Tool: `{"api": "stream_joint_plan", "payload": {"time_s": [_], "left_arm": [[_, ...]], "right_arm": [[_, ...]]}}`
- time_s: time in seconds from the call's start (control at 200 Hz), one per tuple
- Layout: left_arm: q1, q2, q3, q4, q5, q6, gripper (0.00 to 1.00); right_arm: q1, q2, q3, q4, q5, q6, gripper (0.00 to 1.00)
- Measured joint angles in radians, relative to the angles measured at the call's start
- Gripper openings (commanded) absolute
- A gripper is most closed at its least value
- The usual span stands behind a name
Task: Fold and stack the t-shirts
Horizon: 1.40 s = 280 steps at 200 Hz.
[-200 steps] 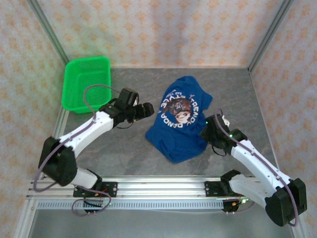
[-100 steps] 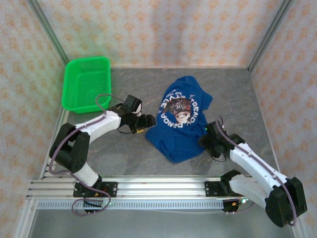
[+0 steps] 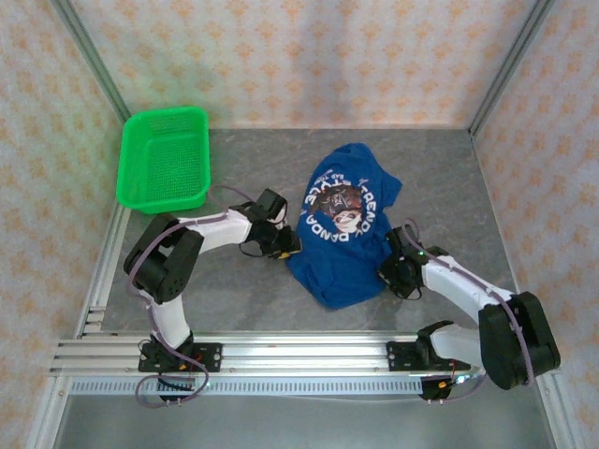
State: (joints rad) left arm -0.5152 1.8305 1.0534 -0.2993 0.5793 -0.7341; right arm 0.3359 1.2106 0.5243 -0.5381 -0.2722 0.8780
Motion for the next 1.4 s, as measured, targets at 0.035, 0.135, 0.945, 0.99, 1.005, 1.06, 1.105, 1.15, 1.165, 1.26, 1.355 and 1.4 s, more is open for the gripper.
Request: {"api": "stream_joint_plan", "payload": {"time_s": [0.035, 0.135, 0.945, 0.99, 1.005, 1.06, 1.105, 1.15, 1.165, 1.26, 1.355, 1.4], "left_arm": [[0.0, 0.005, 0.018, -0.016, -0.007, 0.007, 0.07], [0.001, 0.005, 0.105, -0.084, -0.028, 0.03, 0.03], [0.191, -0.134, 1.415, -0.569, -0.281, 0.273, 0.05], [0.192, -0.137, 1.428, -0.576, -0.282, 0.281, 0.05], [0.193, -0.138, 1.429, -0.577, -0.282, 0.285, 0.05], [0.195, -0.139, 1.426, -0.584, -0.281, 0.291, 0.05], [0.196, -0.14, 1.413, -0.588, -0.279, 0.296, 0.05], [0.196, -0.142, 1.389, -0.59, -0.273, 0.299, 0.05], [0.196, -0.145, 1.378, -0.59, -0.272, 0.299, 0.05], [0.197, -0.172, 1.278, -0.595, -0.247, 0.299, 0.05], [0.197, -0.233, 1.126, -0.591, -0.231, 0.299, 0.05], [0.197, -0.273, 1.038, -0.585, -0.225, 0.299, 0.05]], "right_arm": [[-0.002, 0.017, 0.019, -0.011, -0.005, -0.006, 0.0], [0.0, 0.072, 0.09, 0.055, -0.043, -0.024, 0.0], [-0.051, 0.191, 1.252, 0.005, -0.224, -0.207, 0.0], [-0.052, 0.191, 1.256, 0.005, -0.234, -0.206, 0.0], [-0.053, 0.19, 1.256, 0.005, -0.238, -0.203, 0.0], [-0.053, 0.188, 1.256, 0.004, -0.253, -0.2, 0.0], [-0.053, 0.185, 1.255, 0.001, -0.261, -0.199, 0.0], [-0.054, 0.176, 1.248, -0.003, -0.264, -0.199, 0.0], [-0.054, 0.172, 1.245, -0.005, -0.265, -0.199, 0.0], [-0.054, 0.124, 1.202, -0.027, -0.271, -0.199, 0.0], [-0.054, 0.048, 1.127, -0.047, -0.28, -0.195, 0.0], [-0.054, 0.007, 1.084, -0.053, -0.283, -0.191, 0.0]]}}
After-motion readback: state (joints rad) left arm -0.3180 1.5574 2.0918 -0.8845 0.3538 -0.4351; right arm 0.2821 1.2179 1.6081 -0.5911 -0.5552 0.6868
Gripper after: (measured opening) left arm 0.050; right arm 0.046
